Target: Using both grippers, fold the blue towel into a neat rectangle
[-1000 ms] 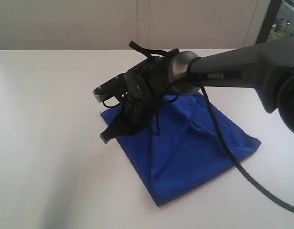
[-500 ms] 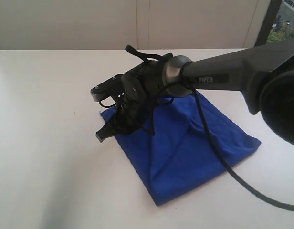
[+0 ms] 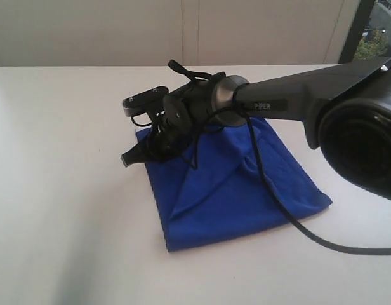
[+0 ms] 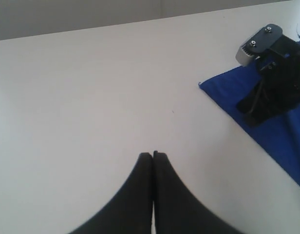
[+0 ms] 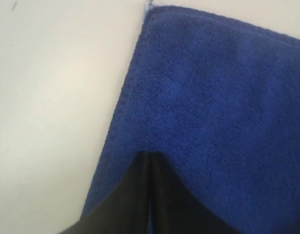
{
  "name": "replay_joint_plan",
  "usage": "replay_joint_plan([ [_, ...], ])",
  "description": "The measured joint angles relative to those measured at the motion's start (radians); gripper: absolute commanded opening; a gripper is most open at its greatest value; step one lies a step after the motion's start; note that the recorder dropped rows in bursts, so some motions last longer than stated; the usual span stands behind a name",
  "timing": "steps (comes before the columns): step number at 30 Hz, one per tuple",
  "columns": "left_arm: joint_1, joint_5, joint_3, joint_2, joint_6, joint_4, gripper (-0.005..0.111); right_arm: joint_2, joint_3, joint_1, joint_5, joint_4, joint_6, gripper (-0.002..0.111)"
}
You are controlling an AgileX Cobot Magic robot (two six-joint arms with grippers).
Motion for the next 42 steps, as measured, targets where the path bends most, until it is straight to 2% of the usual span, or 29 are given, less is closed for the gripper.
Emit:
replay_joint_plan([
  [17, 0.0, 0.0, 0.0, 0.0, 0.0, 0.0, 0.0, 0.087, -0.081, -0.055, -0.176, 0.0, 0.096, 0.0],
  [42, 0.0, 0.0, 0.0, 0.0, 0.0, 0.0, 0.0, 0.104, -0.081, -0.057, -0.257, 0.002, 0.176, 0.0],
])
